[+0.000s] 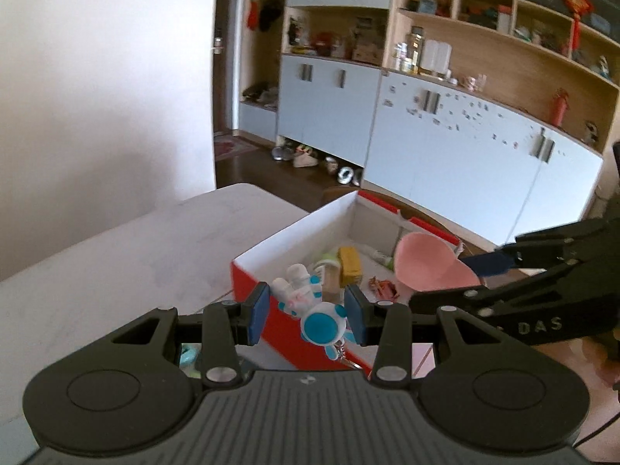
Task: Organize rigid objects
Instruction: 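Carry the pink heart dish and blue-white keychain over the box, then lower both items into the box and open both grippers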
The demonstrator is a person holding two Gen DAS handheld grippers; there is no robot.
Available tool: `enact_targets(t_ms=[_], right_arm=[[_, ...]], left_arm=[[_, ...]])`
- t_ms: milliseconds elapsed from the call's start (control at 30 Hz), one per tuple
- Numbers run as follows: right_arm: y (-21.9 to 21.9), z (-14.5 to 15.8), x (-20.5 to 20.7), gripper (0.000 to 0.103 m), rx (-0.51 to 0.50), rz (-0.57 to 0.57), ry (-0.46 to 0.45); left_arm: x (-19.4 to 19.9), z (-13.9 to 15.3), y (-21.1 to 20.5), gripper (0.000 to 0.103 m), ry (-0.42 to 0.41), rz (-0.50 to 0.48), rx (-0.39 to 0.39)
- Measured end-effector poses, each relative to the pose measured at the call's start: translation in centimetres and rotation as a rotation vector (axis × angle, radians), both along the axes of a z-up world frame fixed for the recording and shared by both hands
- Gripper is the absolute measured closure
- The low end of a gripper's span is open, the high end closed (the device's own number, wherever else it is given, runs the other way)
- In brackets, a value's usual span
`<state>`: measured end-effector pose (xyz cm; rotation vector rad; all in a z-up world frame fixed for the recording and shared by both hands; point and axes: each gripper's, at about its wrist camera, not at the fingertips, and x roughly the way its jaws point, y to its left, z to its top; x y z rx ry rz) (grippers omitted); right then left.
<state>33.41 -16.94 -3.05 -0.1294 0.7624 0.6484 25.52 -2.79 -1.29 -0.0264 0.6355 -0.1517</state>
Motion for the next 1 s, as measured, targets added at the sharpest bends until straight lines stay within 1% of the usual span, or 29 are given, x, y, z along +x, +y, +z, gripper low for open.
enact_targets(t_ms=[133,233,433,633,867,1000], right_arm=[[-1.0,-0.4,1.8,0.048,-0.017,-0.03,-0.017],[-1.8,-0.7,3.3,0.048,-0.027,-0.057,-0.018],[-3.6,-2.3,6.4,0.048,-0.061,-0.106,-0.012],[-4.4,-4.3,9.3,0.048,-0.088,-0.134,0.001],[-4.3,-7.4,12.5,0.048,-0.084,-0.13,0.051],[-3.2,-9.3,13.8,0.048,-0.117,-0.113,0.077]], left_arm=[[2.3,0.1,-1.6,0.061,0.003,-0.04,0.019],[3.9,0.0,-2.4,0.061,0.011,-0.063,0.018],[7.3,-1.2,-3.6,0.061,0.04,-0.077,0.031],[10.7,-3.7,-4.6,0.061,0.087,-0.079,0.077],[14.4,-7.5,-4.7,0.061,0.202,-0.044,0.096],[15.7,-9.5,-5.2,0.061,0.25,-0.044,0.146]])
